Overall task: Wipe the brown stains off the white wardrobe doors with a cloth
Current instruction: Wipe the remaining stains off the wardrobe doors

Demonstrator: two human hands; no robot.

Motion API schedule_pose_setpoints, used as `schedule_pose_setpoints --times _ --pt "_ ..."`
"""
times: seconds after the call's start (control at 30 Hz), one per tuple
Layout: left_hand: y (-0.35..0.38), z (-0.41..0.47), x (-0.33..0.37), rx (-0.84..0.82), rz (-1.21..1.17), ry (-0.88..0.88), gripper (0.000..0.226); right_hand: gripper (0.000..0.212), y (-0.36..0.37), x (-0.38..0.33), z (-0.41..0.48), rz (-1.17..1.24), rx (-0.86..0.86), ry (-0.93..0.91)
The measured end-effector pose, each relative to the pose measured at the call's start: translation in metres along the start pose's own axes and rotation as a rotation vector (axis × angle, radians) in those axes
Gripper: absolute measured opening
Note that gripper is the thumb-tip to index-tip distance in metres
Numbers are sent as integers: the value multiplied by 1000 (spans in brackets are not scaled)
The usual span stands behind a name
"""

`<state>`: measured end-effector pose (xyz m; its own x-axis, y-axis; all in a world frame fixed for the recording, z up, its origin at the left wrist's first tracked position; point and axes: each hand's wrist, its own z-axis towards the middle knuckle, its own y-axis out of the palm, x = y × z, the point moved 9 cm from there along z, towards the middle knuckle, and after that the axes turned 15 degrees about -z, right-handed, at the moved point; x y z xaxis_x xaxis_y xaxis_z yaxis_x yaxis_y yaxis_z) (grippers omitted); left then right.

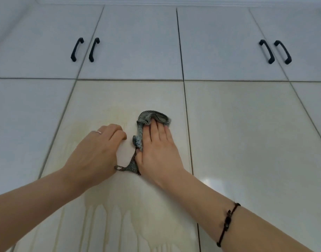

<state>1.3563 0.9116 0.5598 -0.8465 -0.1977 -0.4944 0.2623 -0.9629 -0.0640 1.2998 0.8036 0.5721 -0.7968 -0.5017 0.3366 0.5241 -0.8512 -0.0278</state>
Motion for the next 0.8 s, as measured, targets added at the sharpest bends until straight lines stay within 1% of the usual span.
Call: schedule_pose_setpoints --times 0.13,0.2,0.3,0.37,0.43,0.5,0.6,0.7,0.73,0.8 --pt "-29 -29 -48 92 34 -123 40 73 -1 -8 12 -20 14 65" --pt "-40 -46 -67 107 36 -178 32 72 -2 -11 33 -29 10 92" --pt "-49 -75 -88 118 -26 -282 21 71 -4 -23 68 -15 -3 181" --pt "-46 -90 -92 102 -79 -353 30 71 -4 -28 83 -17 -22 234" --pt "-38 -104 -89 62 -127 -401 33 70 -6 -35 83 -35 -25 253" --pt "-28 -113 -83 30 -168 -421 31 70 -8 -51 65 -41 -15 182" --pt "-17 -118 -67 0 -189 -372 20 70 -10 -81 14 -22 -11 -17" --pt "-17 -119 -64 27 -218 -346 7 67 -9 -78 -15 -40 -37 -176" --pt "-18 -119 -65 39 -225 -334 3 66 -11 -68 -12 -61 -26 -194" --pt "-18 -121 -63 35 -227 -269 8 65 -10 -38 11 -91 -33 -121"
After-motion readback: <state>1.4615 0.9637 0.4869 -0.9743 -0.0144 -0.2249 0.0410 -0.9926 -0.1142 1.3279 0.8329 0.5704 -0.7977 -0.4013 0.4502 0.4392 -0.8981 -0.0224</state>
